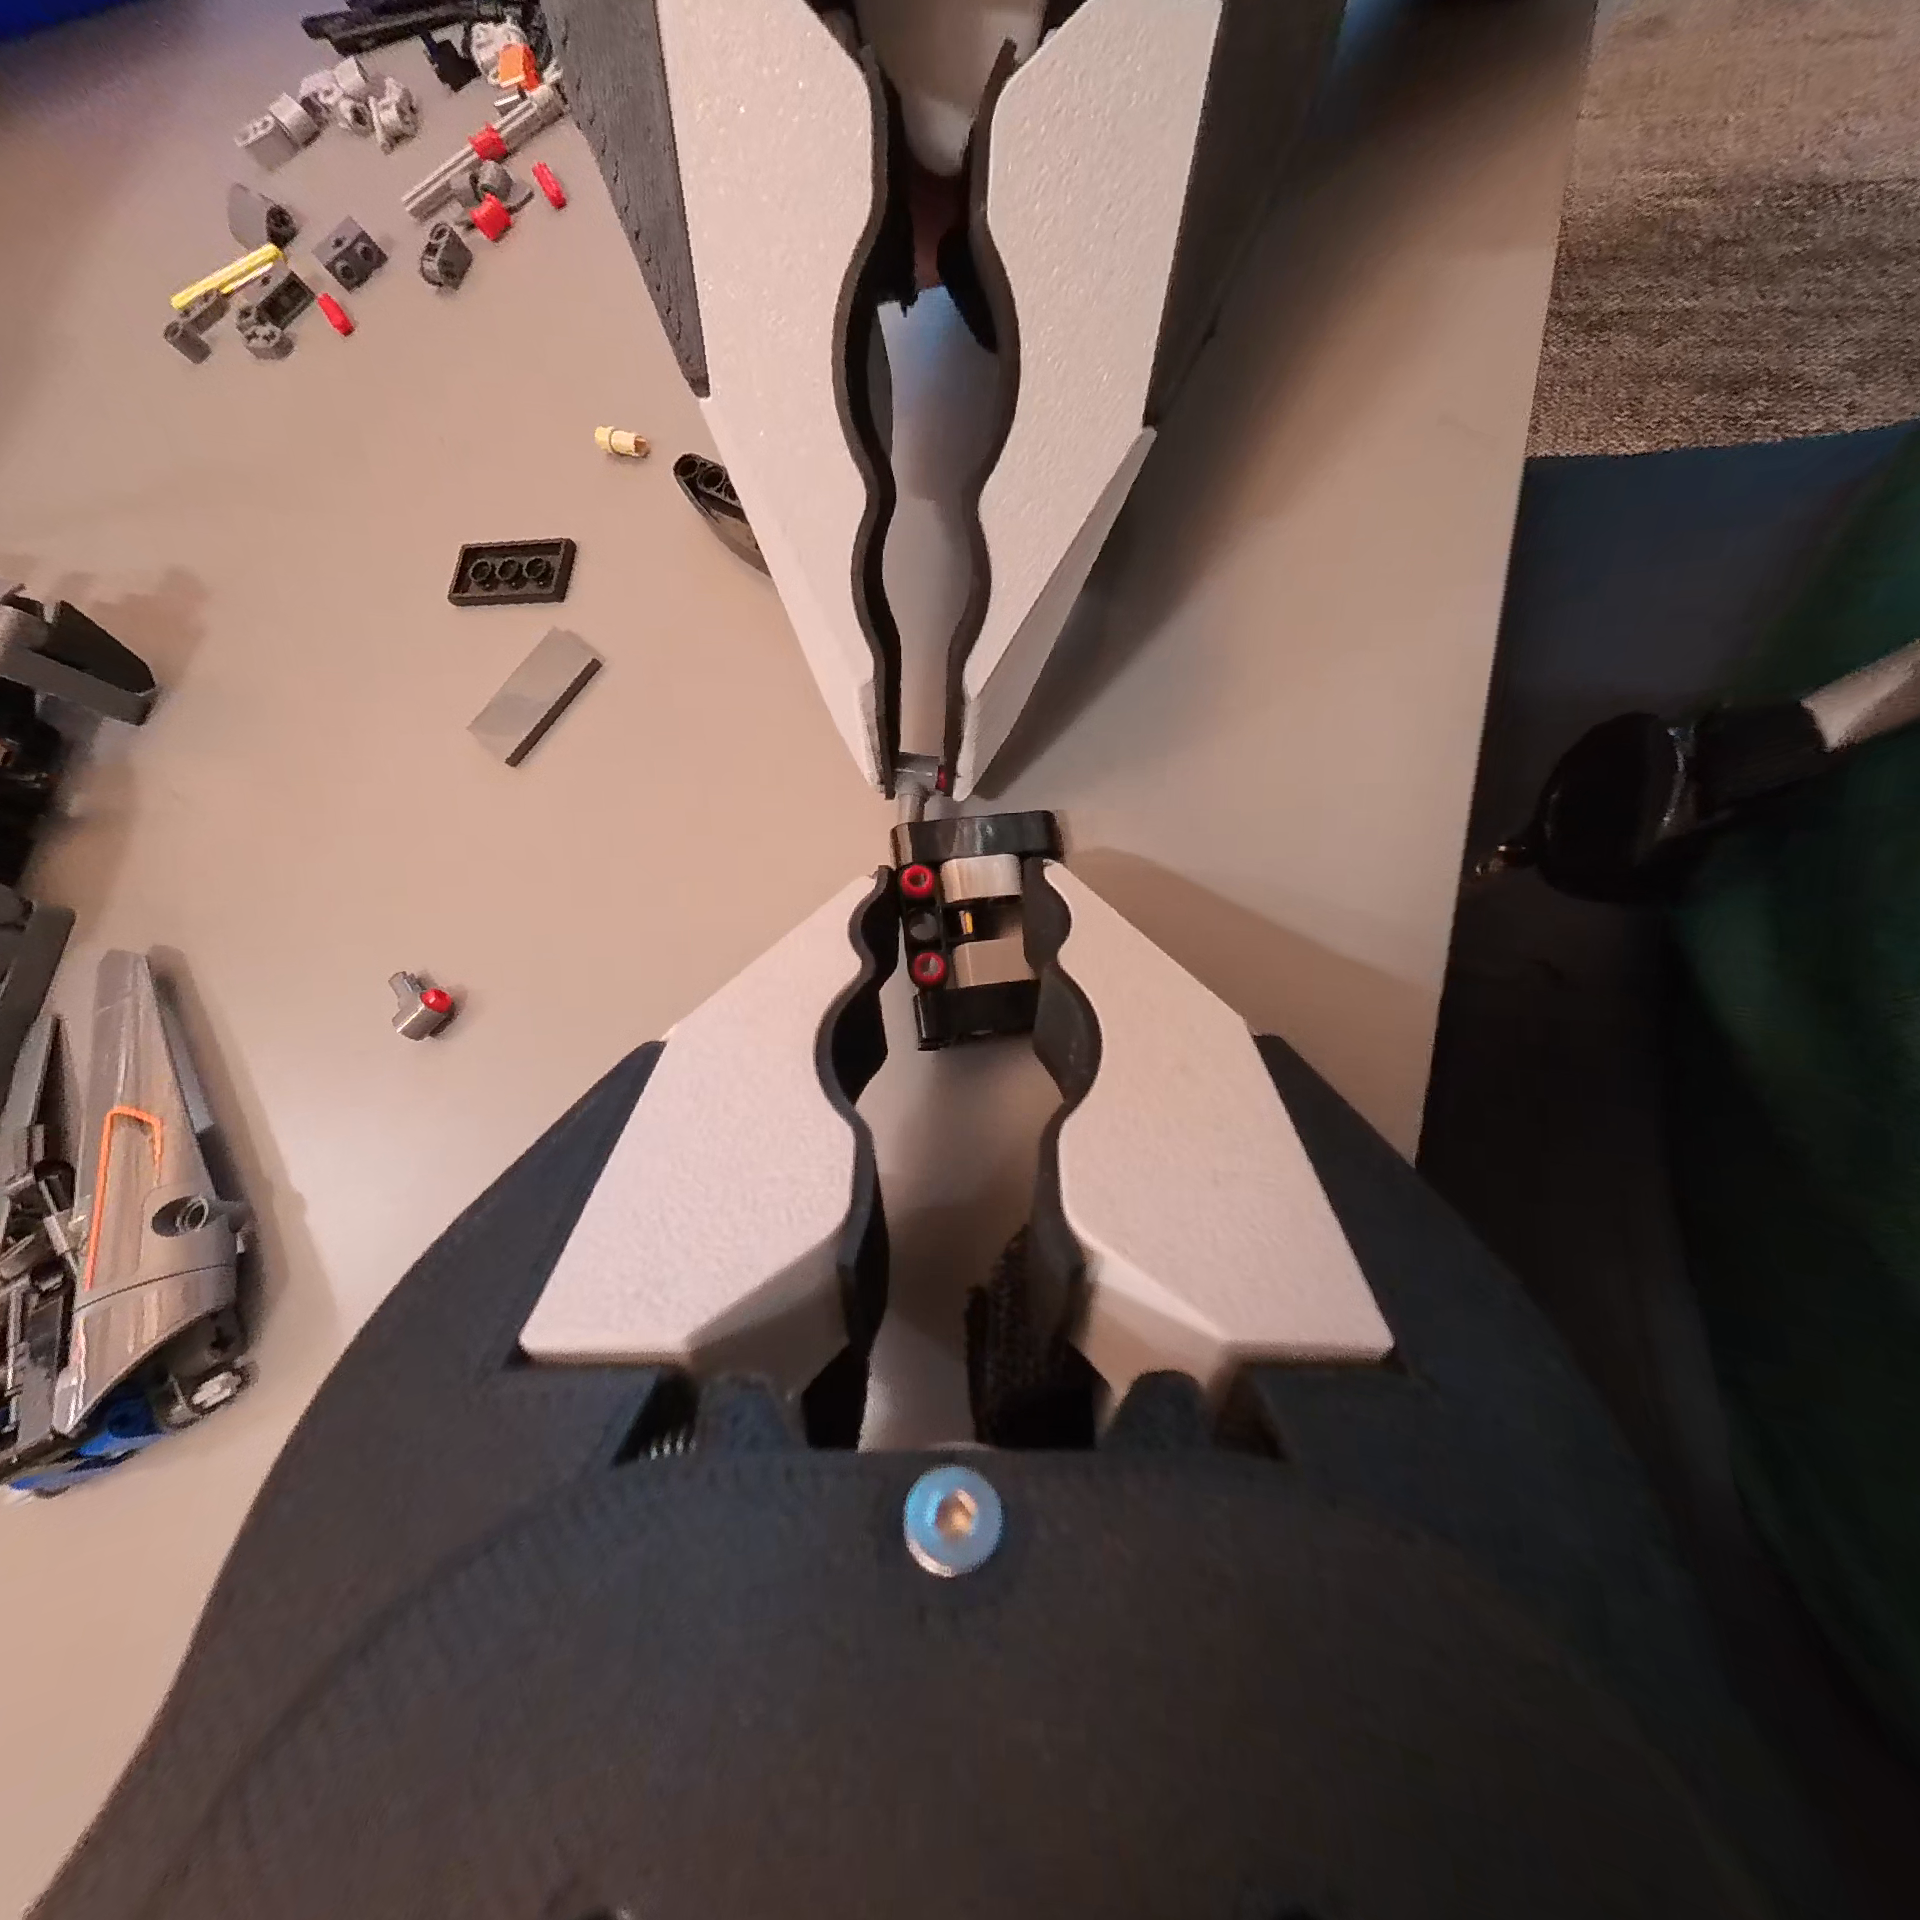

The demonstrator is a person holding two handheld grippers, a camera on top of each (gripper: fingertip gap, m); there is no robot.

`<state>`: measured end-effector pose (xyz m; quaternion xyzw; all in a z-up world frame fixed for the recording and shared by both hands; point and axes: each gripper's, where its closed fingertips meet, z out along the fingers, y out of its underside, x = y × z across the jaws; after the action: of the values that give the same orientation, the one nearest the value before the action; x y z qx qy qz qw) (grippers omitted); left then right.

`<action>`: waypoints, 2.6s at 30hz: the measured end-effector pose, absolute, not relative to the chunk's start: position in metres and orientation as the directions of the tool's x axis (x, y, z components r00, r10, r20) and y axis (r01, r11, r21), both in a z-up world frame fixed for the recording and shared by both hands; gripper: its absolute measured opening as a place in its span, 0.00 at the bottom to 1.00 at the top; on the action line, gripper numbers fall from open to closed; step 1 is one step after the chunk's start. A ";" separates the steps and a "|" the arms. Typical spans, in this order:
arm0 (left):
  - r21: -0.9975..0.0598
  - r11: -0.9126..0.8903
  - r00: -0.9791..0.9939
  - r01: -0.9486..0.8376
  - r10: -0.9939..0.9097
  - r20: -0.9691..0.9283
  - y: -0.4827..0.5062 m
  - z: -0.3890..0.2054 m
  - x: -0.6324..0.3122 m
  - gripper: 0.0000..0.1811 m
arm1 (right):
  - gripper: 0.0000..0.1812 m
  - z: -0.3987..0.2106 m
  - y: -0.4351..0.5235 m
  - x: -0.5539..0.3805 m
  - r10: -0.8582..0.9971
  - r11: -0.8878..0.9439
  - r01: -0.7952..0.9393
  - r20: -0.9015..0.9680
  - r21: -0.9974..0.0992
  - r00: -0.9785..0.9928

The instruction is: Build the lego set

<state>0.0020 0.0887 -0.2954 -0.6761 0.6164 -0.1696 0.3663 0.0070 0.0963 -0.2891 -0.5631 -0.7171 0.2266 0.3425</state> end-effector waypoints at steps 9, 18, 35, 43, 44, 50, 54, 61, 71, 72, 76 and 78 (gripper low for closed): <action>-0.703 0.042 0.165 -0.710 -0.961 -0.223 0.088 -0.296 0.002 0.12 | 0.03 -0.287 0.096 0.006 0.950 0.311 0.657 0.241 -0.687 -0.198; -0.702 0.051 0.154 -0.711 -0.962 -0.226 0.088 -0.296 0.002 0.12 | 0.03 -0.286 0.096 0.005 0.927 0.372 0.665 0.233 -0.648 -0.292; -0.703 0.052 0.144 -0.709 -0.966 -0.217 0.088 -0.296 0.002 0.12 | 0.03 -0.285 0.095 0.005 0.915 0.371 0.610 0.163 -0.700 -0.369; -0.705 0.049 0.140 -0.707 -0.968 -0.208 0.088 -0.296 0.003 0.12 | 0.03 -0.290 0.097 0.008 0.927 0.337 0.610 0.142 -0.717 -0.346; -0.705 0.050 0.139 -0.707 -0.968 -0.208 0.089 -0.296 0.003 0.12 | 0.03 -0.291 0.097 0.008 0.927 0.340 0.610 0.146 -0.716 -0.345; -0.706 0.049 0.138 -0.707 -0.969 -0.206 0.089 -0.296 0.002 0.12 | 0.03 -0.290 0.097 0.007 0.926 0.344 0.605 0.153 -0.718 -0.345; -0.706 0.049 0.136 -0.707 -0.969 -0.204 0.089 -0.296 0.002 0.12 | 0.03 -0.290 0.097 0.007 0.923 0.352 0.605 0.156 -0.714 -0.352; -0.704 0.058 0.128 -0.707 -0.970 -0.208 0.088 -0.296 0.004 0.12 | 0.03 -0.295 0.097 0.004 0.914 0.373 0.609 0.162 -0.700 -0.372; -0.713 0.050 0.130 -0.700 -0.972 -0.196 0.090 -0.295 0.006 0.12 | 0.04 -0.295 0.099 0.009 0.928 0.353 0.643 0.165 -0.679 -0.334; -0.714 0.049 0.134 -0.699 -0.971 -0.197 0.092 -0.295 0.007 0.12 | 0.04 -0.294 0.101 0.010 0.931 0.345 0.644 0.165 -0.682 -0.325; -0.736 0.041 0.165 -0.675 -0.965 -0.205 0.098 -0.290 0.007 0.13 | 0.04 -0.289 0.105 0.016 0.942 0.318 0.636 0.158 -0.703 -0.296; -0.731 0.041 0.173 -0.681 -0.961 -0.215 0.099 -0.290 0.007 0.12 | 0.04 -0.290 0.108 0.019 0.946 0.309 0.647 0.155 -0.697 -0.285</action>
<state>0.0068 0.0994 -0.2904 -0.6671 0.6155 -0.1863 0.3761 0.0189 0.1076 -0.2898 -0.5257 -0.7573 0.2627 0.2847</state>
